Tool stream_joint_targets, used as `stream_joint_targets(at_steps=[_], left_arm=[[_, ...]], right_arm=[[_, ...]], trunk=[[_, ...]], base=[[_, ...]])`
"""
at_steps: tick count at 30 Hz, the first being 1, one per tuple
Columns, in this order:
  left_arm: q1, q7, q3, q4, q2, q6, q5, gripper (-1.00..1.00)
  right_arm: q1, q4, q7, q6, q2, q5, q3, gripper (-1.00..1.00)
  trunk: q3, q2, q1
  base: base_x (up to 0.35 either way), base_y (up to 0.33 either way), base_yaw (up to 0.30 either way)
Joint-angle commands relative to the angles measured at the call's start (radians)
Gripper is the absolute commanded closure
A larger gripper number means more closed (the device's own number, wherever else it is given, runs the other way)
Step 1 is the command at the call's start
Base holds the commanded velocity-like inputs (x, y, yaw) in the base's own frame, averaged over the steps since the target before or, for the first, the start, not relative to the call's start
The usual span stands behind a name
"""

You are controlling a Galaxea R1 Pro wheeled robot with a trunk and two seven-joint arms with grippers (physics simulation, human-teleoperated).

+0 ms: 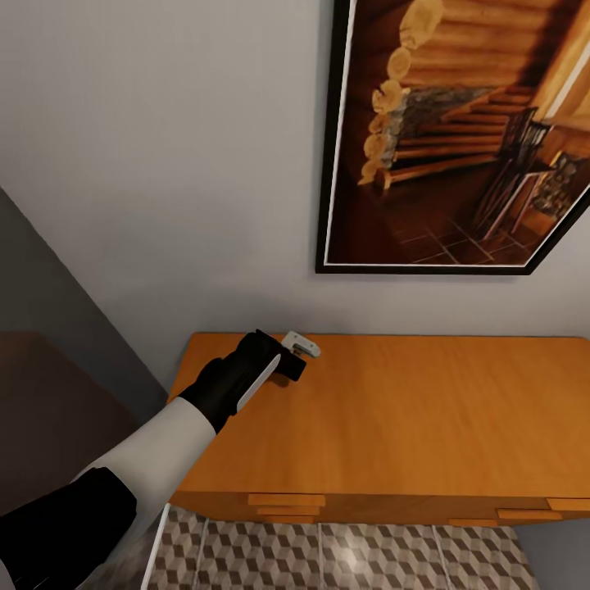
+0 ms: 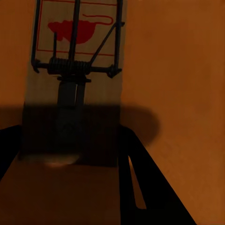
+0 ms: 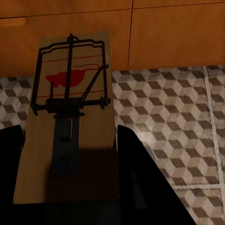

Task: Take the four mousetraps from the cabinet in the bathroom and place them on the bathroom floor. Make sure all four end up on the same floor surface, and ensure that at least two of them are either under or directly next to the same bathroom sink.

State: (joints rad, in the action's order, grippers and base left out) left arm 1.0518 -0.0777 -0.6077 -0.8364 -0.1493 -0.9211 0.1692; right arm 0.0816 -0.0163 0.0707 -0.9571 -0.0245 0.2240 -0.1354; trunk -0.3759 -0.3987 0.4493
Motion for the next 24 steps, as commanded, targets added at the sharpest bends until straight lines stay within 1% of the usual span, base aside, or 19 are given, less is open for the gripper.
stream_joint_targets(at_steps=[1, 5, 11, 14, 24], left_arm=[[0.001, -0.002, -0.002, 0.018, 0.001, -0.005, 0.013, 1.0], [0.001, -0.003, 0.0, 0.011, 0.001, -0.005, 0.013, 1.0], [0.001, -0.002, -0.001, -0.058, 0.003, -0.011, 0.013, 1.0], [0.001, -0.001, -0.001, -0.078, 0.004, -0.013, 0.013, 1.0], [0.001, -0.001, -0.001, -0.109, 0.007, -0.016, 0.014, 1.0]], right_arm=[[0.001, 0.001, 0.008, -0.003, 0.0, 0.011, -0.004, 1.0], [0.001, 0.001, 0.008, -0.003, 0.0, 0.011, -0.004, 1.0], [0.001, 0.001, 0.008, -0.003, 0.0, 0.011, -0.004, 1.0], [0.001, 0.001, 0.008, -0.003, 0.0, 0.011, -0.004, 1.0], [0.0, 0.001, 0.008, -0.003, 0.0, 0.011, -0.004, 1.0]], trunk=[[-0.002, -0.001, 0.001], [-0.002, -0.001, 0.001], [-0.002, -0.001, 0.001], [-0.002, -0.001, 0.001], [-0.002, -0.001, 0.001]], base=[[0.0, 0.0, 0.0], [0.0, 0.0, 0.0], [0.0, 0.0, 0.0], [0.0, 0.0, 0.0], [0.0, 0.0, 0.0]])
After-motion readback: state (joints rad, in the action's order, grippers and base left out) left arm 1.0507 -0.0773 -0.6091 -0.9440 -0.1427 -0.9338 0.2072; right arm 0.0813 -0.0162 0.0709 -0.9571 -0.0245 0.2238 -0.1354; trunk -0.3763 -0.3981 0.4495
